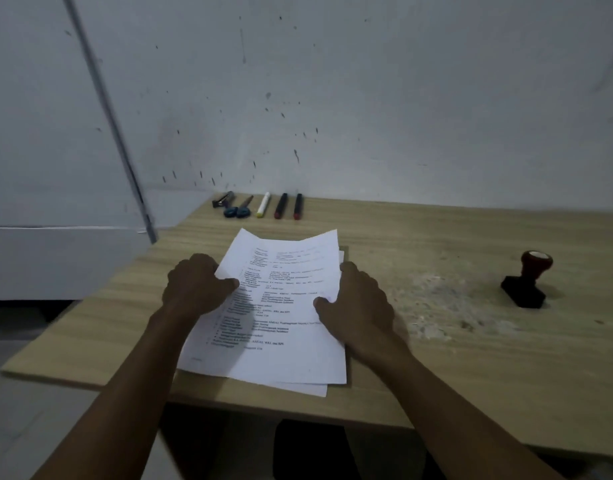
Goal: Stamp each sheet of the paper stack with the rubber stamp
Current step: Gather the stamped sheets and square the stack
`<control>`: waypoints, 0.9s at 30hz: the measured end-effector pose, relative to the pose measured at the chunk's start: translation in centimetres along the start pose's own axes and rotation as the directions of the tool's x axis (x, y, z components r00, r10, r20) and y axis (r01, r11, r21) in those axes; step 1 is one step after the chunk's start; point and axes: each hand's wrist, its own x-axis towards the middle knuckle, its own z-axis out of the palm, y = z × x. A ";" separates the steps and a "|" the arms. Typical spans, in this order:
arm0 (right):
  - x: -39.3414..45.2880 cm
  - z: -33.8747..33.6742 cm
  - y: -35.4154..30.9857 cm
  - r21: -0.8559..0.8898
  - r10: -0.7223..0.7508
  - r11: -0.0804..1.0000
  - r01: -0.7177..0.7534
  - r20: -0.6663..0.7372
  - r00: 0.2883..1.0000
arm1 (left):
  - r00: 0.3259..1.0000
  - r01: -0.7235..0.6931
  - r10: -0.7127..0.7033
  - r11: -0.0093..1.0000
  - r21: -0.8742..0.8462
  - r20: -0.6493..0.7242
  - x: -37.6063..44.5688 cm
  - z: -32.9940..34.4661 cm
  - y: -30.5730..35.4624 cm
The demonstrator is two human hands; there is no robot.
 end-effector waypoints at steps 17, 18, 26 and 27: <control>0.2 -0.8 0.6 0.145 0.040 0.988 -0.045 0.037 0.999 | 0.959 0.280 -0.244 0.899 -0.336 0.144 1.2 1.1 3.3; 0.3 -0.8 0.7 0.159 0.041 0.986 -0.046 0.038 0.998 | 0.955 0.293 -0.252 0.891 -0.347 0.159 1.3 1.1 3.4; 0.2 -0.8 1.0 0.211 0.038 0.977 -0.046 0.041 0.998 | 0.962 0.262 -0.232 0.933 -0.247 0.145 1.1 1.9 4.7; 0.2 -0.8 1.1 0.214 0.037 0.976 -0.044 0.038 0.999 | 0.967 0.243 -0.218 0.944 -0.224 0.131 1.1 1.9 4.9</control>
